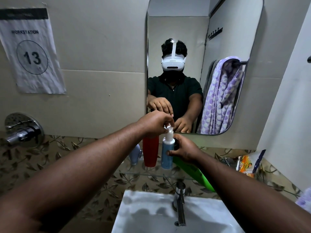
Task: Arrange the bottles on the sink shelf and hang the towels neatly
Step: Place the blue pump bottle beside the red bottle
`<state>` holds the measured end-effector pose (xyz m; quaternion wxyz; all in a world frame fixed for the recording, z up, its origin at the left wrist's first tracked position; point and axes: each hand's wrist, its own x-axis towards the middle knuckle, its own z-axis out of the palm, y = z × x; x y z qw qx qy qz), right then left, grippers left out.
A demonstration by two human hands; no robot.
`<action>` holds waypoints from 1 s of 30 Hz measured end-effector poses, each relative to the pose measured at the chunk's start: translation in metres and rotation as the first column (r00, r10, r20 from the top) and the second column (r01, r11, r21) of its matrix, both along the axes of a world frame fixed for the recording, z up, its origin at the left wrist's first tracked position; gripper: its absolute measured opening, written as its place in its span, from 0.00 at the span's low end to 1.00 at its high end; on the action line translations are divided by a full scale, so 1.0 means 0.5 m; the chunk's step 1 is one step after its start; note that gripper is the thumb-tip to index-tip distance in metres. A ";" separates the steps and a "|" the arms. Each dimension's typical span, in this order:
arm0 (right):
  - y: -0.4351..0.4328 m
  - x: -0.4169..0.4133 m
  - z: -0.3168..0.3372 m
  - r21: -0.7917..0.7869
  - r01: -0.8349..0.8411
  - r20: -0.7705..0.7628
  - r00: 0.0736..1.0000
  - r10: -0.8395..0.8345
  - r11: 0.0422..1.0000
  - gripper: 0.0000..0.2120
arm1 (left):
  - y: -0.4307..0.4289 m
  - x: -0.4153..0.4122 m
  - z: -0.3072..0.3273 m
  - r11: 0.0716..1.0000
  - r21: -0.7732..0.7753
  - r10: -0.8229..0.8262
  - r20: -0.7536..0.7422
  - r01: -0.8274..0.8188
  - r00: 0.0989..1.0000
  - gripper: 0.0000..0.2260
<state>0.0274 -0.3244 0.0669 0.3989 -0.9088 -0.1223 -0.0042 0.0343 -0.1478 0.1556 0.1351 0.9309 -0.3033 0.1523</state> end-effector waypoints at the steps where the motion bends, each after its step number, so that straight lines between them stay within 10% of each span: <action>1: -0.003 -0.003 0.001 -0.028 0.008 0.003 1.000 -0.008 1.000 0.35 | 0.000 0.000 0.000 1.000 0.002 -0.002 -0.001 0.002 1.000 0.13; 11: -0.075 -0.022 0.016 -0.737 0.025 -0.127 0.977 -0.174 0.675 0.43 | -0.002 0.008 -0.013 0.999 -0.036 -0.003 -0.022 0.002 1.000 0.14; 30: -0.105 -0.053 -0.037 -0.741 0.117 -0.044 0.974 -0.222 0.661 0.36 | -0.016 0.012 -0.022 1.000 -0.001 0.018 0.001 -0.018 1.000 0.15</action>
